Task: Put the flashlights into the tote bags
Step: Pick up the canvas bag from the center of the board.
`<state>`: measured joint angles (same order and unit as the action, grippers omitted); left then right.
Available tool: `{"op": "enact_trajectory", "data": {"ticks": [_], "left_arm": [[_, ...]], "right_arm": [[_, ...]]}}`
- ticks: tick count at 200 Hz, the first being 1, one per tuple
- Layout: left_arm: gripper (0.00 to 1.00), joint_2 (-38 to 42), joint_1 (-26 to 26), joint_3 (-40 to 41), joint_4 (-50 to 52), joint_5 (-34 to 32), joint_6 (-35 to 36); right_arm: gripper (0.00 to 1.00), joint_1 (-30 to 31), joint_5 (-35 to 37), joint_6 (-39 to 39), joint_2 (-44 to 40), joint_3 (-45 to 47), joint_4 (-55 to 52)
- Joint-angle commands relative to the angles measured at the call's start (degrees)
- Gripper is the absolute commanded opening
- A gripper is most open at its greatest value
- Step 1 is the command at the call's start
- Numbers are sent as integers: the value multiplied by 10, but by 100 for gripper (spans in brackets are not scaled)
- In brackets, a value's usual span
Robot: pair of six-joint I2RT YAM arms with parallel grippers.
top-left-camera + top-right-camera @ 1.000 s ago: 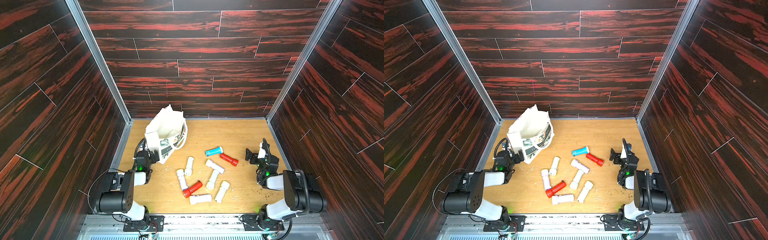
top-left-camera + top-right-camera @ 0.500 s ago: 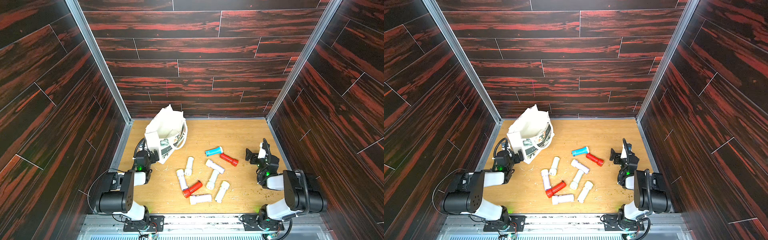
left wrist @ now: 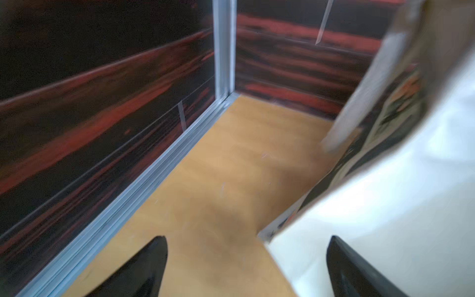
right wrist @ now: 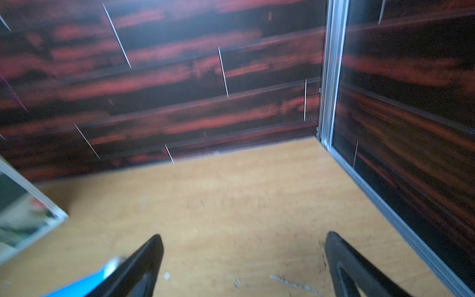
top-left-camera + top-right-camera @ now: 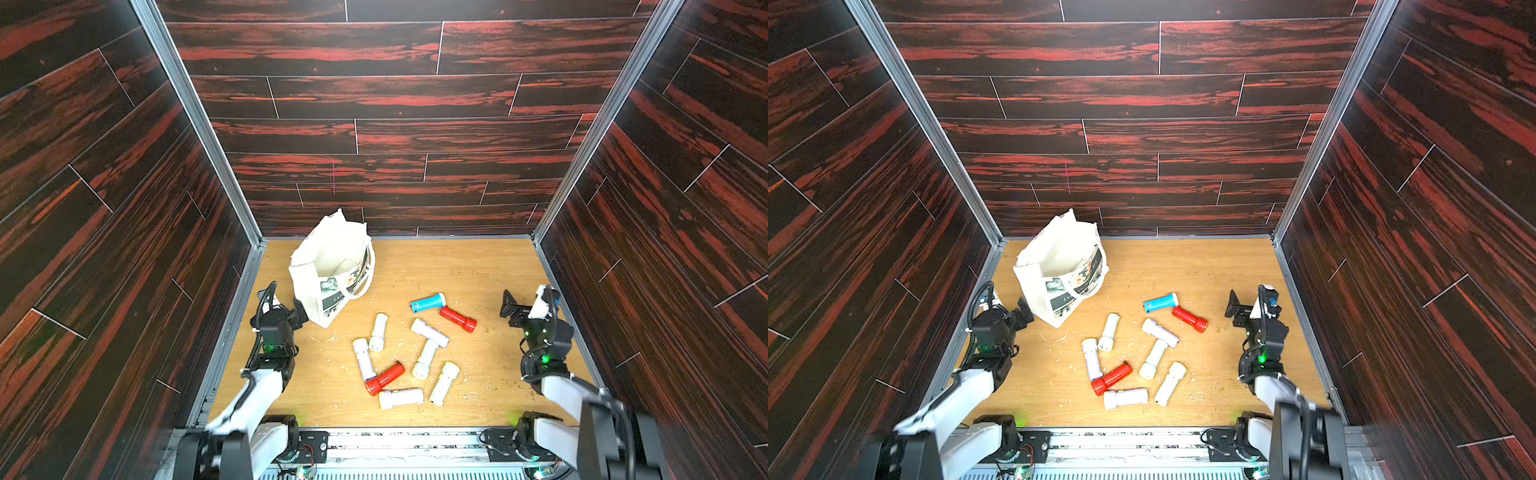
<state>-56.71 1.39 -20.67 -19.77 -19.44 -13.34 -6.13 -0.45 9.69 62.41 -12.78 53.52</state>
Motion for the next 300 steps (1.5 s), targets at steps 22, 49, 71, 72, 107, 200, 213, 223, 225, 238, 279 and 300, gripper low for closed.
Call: {"op": "enact_trajectory", "data": {"ticks": [22, 49, 71, 72, 107, 200, 213, 223, 225, 238, 279, 300], "left_arm": [[99, 75, -2, -73, 255, -55, -141], [99, 61, -7, -123, 316, -49, -209], [99, 19, -10, -189, 385, -32, -248], [99, 16, -10, -192, 389, -32, -249], [99, -33, -10, -312, 557, -36, -335], [99, -205, -33, -650, 714, 62, -105], [99, -249, -37, -705, 741, 63, -69], [99, -282, -38, -747, 760, 62, -53], [99, -290, -38, -754, 763, 62, -49], [99, -333, -39, -810, 787, 52, -37], [98, -493, -42, -1012, 865, 64, -6], [84, -557, -41, -1088, 900, 70, 14]], "right_arm": [[98, 0, -26, 78, -101, -18, -106], [99, 0, 72, 196, -145, -78, -301], [99, 0, 80, 235, -156, -116, -386], [99, -1, 80, 239, -157, -116, -387], [98, 0, 75, 313, -155, -170, -491], [97, 129, -35, 257, -24, -309, -605], [97, 177, -34, 239, -20, -314, -604], [97, 213, -33, 227, -18, -316, -602], [97, 220, -33, 226, -18, -317, -602], [97, 256, -43, 219, -14, -321, -601], [96, 341, -71, 192, -6, -334, -605], [91, 349, -98, 189, -6, -330, -614]]}}
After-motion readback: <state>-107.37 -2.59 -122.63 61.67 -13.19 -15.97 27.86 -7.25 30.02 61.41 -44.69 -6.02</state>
